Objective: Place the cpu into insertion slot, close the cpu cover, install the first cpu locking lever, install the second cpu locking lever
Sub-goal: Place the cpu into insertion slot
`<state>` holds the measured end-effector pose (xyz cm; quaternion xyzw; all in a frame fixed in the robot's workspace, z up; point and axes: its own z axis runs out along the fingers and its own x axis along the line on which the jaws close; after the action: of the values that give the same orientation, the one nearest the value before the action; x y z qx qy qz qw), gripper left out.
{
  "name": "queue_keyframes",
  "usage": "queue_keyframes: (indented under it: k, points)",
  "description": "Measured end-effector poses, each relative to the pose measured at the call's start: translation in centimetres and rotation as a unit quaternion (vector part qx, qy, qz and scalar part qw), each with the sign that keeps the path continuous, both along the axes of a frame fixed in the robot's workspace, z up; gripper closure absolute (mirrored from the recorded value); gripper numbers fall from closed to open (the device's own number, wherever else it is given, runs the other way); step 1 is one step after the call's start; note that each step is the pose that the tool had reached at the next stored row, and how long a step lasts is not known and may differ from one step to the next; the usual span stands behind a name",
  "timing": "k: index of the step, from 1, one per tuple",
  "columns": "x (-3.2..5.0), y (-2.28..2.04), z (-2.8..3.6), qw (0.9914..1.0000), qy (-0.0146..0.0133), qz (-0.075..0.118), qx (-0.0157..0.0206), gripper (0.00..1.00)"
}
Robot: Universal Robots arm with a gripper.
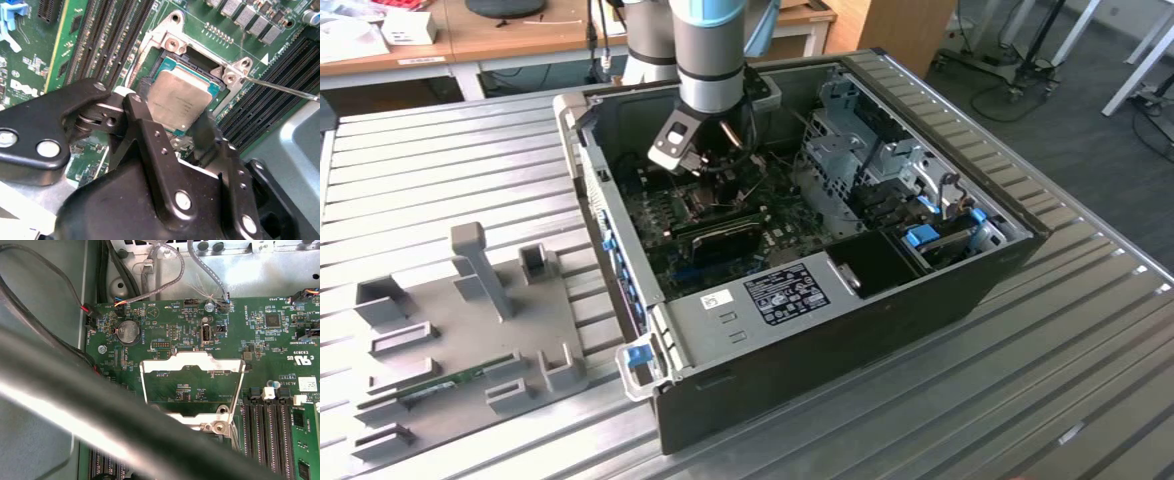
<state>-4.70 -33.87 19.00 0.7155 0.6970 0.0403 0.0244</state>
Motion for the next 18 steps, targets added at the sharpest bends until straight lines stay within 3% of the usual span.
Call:
queue_keyframes:
  k: [1, 3, 4, 11, 18]
  points:
    - [0.01, 0.01, -0.02, 1.00000, -0.0002, 0.000, 0.0002, 0.39]
    - [-0.01, -0.02, 0.02, 1.00000, 0.0003, 0.000, -0.0004, 0.39]
    - [-0.01, -0.02, 0.03, 1.00000, 0.0004, 0.000, -0.0006, 0.32]
    - [-0.01, -0.02, 0.04, 1.00000, 0.0004, 0.000, -0.0006, 0.32]
    - [-0.02, -0.02, 0.70, 1.00000, 0.0004, 0.000, -0.0006, 0.32]
